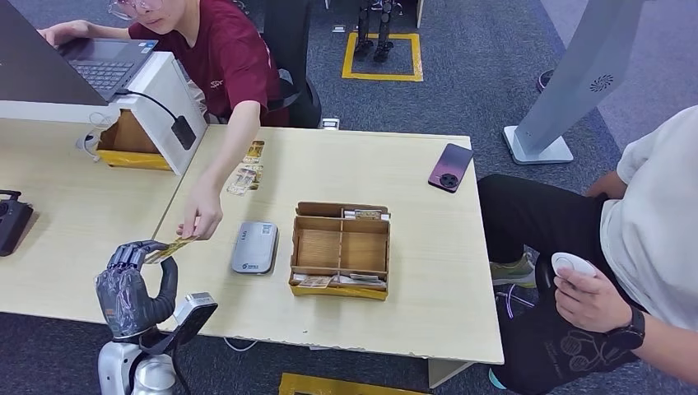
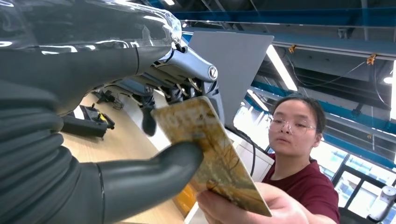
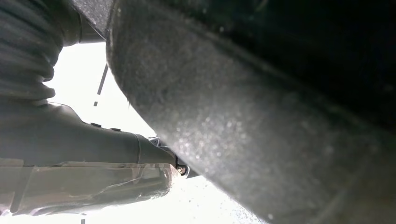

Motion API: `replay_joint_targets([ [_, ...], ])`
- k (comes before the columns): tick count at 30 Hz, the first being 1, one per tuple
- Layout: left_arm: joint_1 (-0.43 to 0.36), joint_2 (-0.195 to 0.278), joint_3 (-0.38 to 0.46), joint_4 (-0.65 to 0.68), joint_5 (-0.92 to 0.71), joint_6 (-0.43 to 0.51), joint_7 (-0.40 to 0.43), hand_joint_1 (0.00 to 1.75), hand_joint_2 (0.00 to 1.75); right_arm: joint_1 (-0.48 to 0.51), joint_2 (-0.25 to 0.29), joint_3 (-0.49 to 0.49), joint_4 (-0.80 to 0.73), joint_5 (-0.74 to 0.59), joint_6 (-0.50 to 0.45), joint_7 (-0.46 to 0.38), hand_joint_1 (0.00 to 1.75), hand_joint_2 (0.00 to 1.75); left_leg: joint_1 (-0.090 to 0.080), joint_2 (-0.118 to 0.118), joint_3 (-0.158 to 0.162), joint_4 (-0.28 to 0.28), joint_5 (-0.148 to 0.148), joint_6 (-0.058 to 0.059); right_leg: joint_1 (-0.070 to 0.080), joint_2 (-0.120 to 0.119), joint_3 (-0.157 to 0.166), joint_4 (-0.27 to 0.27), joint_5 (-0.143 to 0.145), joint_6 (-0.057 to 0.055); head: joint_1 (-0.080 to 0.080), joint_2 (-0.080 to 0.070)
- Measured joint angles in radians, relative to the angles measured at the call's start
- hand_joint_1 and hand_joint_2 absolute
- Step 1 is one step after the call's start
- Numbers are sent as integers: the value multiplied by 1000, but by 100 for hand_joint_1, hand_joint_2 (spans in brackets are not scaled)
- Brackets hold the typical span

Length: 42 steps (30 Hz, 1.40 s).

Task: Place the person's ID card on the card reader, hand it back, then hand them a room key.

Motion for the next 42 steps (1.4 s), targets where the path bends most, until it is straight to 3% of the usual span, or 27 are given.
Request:
replay_joint_targets([
  [15, 2, 12, -11, 30, -9, 0, 0, 175, 175, -2, 1, -19, 0, 20, 2, 1, 0, 175, 0, 0, 0, 0, 0, 0, 0, 0, 0, 0, 0, 0, 0, 0],
  [20, 3, 23, -38, 46, 120, -5, 10, 175, 175, -3, 3, -33, 0, 30, 1, 1, 0, 175, 0, 0, 0, 0, 0, 0, 0, 0, 0, 0, 0, 0, 0, 0],
  [26, -20, 70, -145, 108, 434, -105, 189, 175, 175, -2, 6, -59, 0, 26, -5, 2, 0, 175, 0, 0, 0, 0, 0, 0, 0, 0, 0, 0, 0, 0, 0, 0],
  [32, -73, 91, -205, 159, 588, -191, 316, 175, 175, -1, 8, -80, 0, 26, -16, 3, 0, 175, 0, 0, 0, 0, 0, 0, 0, 0, 0, 0, 0, 0, 0, 0],
  [42, -146, 100, -233, 240, 631, -210, 405, 175, 175, -1, 9, -96, 0, 35, -18, 6, 0, 175, 0, 0, 0, 1, 0, 0, 0, 0, 0, 0, 0, 0, 0, 0],
])
